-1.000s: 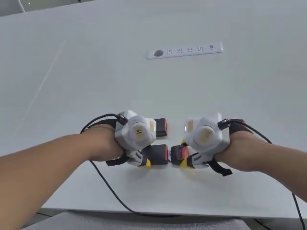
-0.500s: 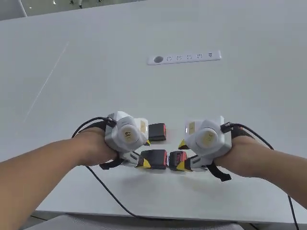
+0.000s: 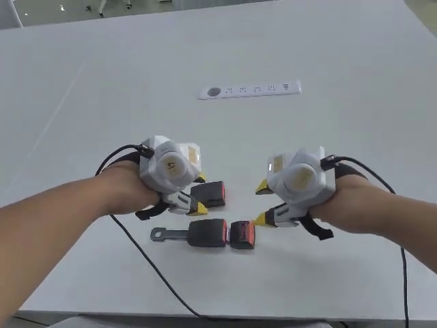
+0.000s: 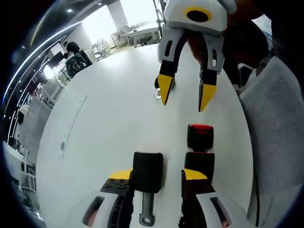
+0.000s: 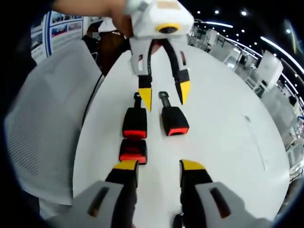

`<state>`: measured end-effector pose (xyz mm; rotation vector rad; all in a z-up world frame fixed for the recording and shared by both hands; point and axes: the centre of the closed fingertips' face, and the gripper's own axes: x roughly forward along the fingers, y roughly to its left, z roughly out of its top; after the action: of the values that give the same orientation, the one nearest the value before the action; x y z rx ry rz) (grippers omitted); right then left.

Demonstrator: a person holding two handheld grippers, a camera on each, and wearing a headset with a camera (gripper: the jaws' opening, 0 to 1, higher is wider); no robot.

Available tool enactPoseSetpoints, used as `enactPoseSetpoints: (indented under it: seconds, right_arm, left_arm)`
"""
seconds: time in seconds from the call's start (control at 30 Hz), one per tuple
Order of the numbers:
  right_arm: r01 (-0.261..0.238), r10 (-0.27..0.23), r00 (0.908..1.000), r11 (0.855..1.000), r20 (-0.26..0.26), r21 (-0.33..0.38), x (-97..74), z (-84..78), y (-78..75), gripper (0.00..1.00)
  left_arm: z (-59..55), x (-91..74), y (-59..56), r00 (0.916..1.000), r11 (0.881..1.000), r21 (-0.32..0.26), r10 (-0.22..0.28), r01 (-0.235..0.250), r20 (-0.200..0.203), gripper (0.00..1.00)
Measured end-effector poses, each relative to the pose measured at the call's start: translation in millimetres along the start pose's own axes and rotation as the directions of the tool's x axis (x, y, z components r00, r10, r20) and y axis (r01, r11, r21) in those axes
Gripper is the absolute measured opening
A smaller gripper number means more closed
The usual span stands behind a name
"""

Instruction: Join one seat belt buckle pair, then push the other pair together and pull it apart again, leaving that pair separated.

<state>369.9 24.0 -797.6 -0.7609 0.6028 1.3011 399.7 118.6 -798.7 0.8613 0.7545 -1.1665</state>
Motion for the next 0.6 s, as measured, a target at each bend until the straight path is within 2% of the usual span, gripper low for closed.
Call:
enactPoseSetpoints:
  seconds: [0.13,0.27,0.4,0.5,0.53,0.6]
  right_arm:
    - [0.022,-0.021,0.9991,1.0,-0.037,0.007,-8.8,-22.0,-16.7,0.34]
    - [0.049,-0.046,0.9965,0.998,-0.069,0.05,-20.1,-45.0,-29.0,0.34]
    - [0.067,-0.058,0.9926,0.995,-0.107,0.079,-29.5,-68.4,-38.5,0.35]
    - [0.085,-0.072,0.9895,0.991,-0.126,0.104,-36.7,-84.4,-51.4,0.35]
    - [0.087,-0.069,0.9895,0.986,-0.127,0.139,-39.8,-88.9,-51.0,0.35]
    - [0.088,-0.068,0.9879,0.986,-0.139,0.143,-42.9,-96.7,-50.6,0.35]
  left_arm:
    - [-5.8,5.4,9.8,0.9998,1.0,-0.001,0.001,-0.001,-0.017,0.41]
    - [-10.4,11.9,18.8,0.9995,1.0,0.015,0.002,-0.001,-0.032,0.41]
    - [-12.2,17.6,15.6,0.9985,0.999,-0.007,-0.044,0.044,-0.032,0.41]
    - [-12.5,19.7,18.2,0.9989,0.999,-0.022,-0.037,0.037,-0.028,0.41]
    - [-13.7,20.7,18.1,0.9987,0.999,-0.024,-0.039,0.039,-0.031,0.41]
    - [-15.9,21.6,16.7,0.9982,0.998,-0.032,-0.05,0.049,-0.032,0.42]
